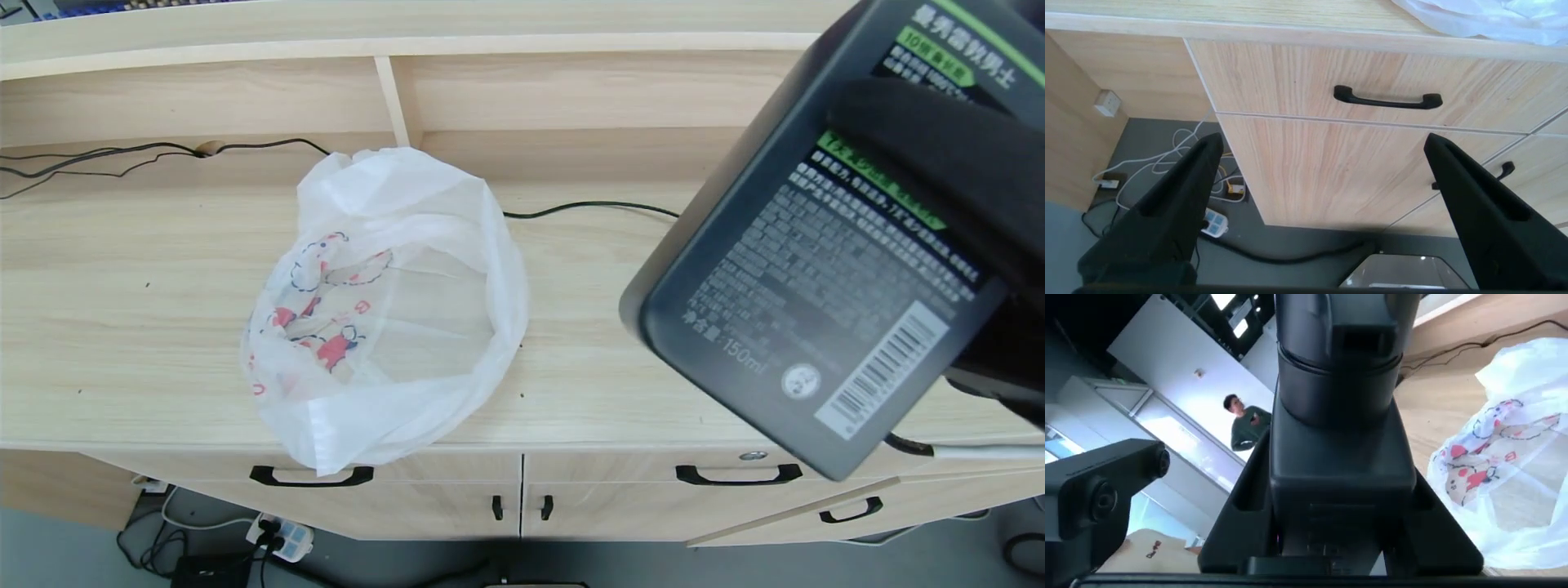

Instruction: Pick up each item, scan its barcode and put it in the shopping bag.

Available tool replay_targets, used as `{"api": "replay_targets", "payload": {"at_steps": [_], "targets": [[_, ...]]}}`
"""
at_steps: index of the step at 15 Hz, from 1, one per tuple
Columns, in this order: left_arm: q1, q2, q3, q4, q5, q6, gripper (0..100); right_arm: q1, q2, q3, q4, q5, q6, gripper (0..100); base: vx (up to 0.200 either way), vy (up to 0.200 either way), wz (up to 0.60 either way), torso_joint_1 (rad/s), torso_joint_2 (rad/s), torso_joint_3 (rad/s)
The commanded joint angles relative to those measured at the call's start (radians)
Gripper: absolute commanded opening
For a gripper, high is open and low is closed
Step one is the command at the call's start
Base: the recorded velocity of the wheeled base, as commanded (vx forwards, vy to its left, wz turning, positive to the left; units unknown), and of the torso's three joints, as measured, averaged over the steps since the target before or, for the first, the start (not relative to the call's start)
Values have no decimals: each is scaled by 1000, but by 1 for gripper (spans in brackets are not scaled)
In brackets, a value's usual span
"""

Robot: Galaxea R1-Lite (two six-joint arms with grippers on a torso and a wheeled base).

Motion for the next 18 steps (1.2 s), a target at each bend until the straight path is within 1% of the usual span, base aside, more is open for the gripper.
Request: {"api": "replay_targets", "payload": {"at_steps": [1, 5, 9, 12, 14, 16, 18], "targets": [[0, 0, 0, 0, 0, 0, 100, 13, 18, -7, 0, -1, -1, 0, 0, 0, 0, 0, 0, 0], [0, 0, 0, 0, 0, 0, 100, 13, 41, -17, 0, -1, -1, 0, 0, 0, 0, 0, 0, 0], [0, 0, 0, 0, 0, 0, 100, 15, 87, -74, 0, -1, -5, 0, 0, 0, 0, 0, 0, 0], [0, 0, 0, 0, 0, -2, 100, 15, 78, -66, -3, -6, -16, 0, 0, 0, 0, 0, 0, 0], [0, 0, 0, 0, 0, -2, 100, -31, 84, -65, 4, -19, -180, 0, 0, 0, 0, 0, 0, 0], [0, 0, 0, 0, 0, -2, 100, -145, 104, -63, 6, -27, -349, 0, 0, 0, 0, 0, 0, 0], [0, 0, 0, 0, 0, -2, 100, -277, 121, -65, 4, -32, -476, 0, 0, 0, 0, 0, 0, 0]]}}
